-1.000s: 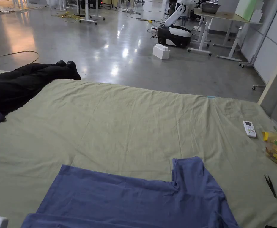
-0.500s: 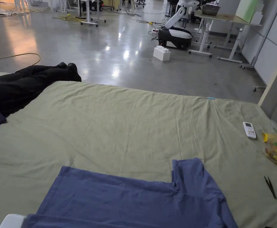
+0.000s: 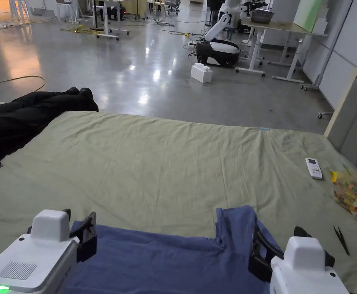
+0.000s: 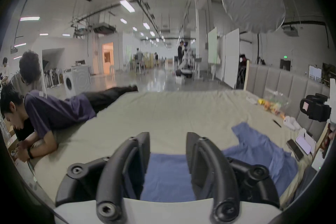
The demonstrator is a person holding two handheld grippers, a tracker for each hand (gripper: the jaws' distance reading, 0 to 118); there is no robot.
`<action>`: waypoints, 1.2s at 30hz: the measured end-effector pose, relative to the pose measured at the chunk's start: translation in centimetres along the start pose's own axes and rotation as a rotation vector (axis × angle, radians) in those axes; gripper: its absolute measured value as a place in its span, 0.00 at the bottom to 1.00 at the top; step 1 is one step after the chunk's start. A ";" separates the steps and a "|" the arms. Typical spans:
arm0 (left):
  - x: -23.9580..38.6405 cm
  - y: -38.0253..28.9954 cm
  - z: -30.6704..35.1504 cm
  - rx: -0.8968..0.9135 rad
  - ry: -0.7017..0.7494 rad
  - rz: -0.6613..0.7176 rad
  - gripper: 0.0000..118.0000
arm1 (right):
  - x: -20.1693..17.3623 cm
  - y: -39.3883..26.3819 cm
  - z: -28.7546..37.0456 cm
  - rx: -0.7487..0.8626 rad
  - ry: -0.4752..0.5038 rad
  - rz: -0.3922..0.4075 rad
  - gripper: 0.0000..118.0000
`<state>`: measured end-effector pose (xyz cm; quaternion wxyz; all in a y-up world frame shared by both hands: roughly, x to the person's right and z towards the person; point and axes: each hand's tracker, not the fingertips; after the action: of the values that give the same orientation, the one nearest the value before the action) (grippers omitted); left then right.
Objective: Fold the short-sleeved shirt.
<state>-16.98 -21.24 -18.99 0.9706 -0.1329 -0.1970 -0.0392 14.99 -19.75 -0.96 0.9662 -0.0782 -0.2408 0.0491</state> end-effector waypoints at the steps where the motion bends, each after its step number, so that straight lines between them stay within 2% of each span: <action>1: 0.4 0.5 0.2 0.030 0.005 -0.003 0.24 | -0.4 0.5 0.2 0.039 -0.012 0.008 0.60; 2: 0.7 0.8 0.5 0.049 0.015 -0.002 0.16 | -0.7 0.9 0.2 0.075 -0.002 0.014 0.55; 3: 0.8 1.2 0.8 0.080 0.029 0.008 0.14 | -1.1 1.1 0.2 0.070 -0.003 -0.005 0.44; 4: 1.0 1.4 1.1 0.097 0.035 0.010 0.11 | -1.5 1.6 0.4 0.117 -0.014 0.023 0.22; 5: 1.2 1.6 1.3 0.109 0.039 0.006 0.06 | -1.7 1.8 0.4 0.117 -0.010 0.022 0.07; 10: 1.1 2.1 2.6 0.187 0.073 -0.034 0.02 | -2.6 2.4 -0.4 0.129 -0.003 0.008 0.03; 15: -1.2 1.9 1.3 0.154 0.108 -0.042 0.02 | -2.7 2.3 -1.4 0.105 -0.002 -0.018 0.02; 22: -5.9 -0.7 -6.7 -0.069 0.109 -0.049 0.02 | -2.6 1.1 -3.0 0.066 0.016 -0.014 0.02; 30: -9.6 -3.8 -18.7 -0.446 0.014 0.059 0.03 | -2.3 -0.3 -5.8 0.003 0.015 0.019 0.02; 32: -10.3 -4.4 -20.9 -0.499 0.043 0.113 0.26 | -2.1 -0.7 -6.4 -0.019 0.017 0.023 0.02; 33: -10.6 -4.8 -22.0 -0.539 0.042 0.140 0.42 | -2.0 -0.9 -6.6 -0.023 0.016 0.031 0.02; 34: -10.9 -5.2 -23.3 -0.579 0.045 0.159 0.62 | -1.9 -1.2 -6.8 -0.033 0.016 0.034 0.02; 35: -11.0 -5.7 -24.2 -0.623 0.038 0.166 0.68 | -1.8 -1.4 -7.0 -0.040 0.014 0.038 0.02; 36: -11.2 -6.0 -25.1 -0.631 0.034 0.162 0.68 | -1.6 -1.6 -7.1 -0.049 0.013 0.041 0.02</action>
<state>-18.69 -33.59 -44.17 0.8847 -0.4417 -0.1475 -0.0230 17.02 -22.43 -7.66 0.9643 -0.1073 -0.2339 0.0624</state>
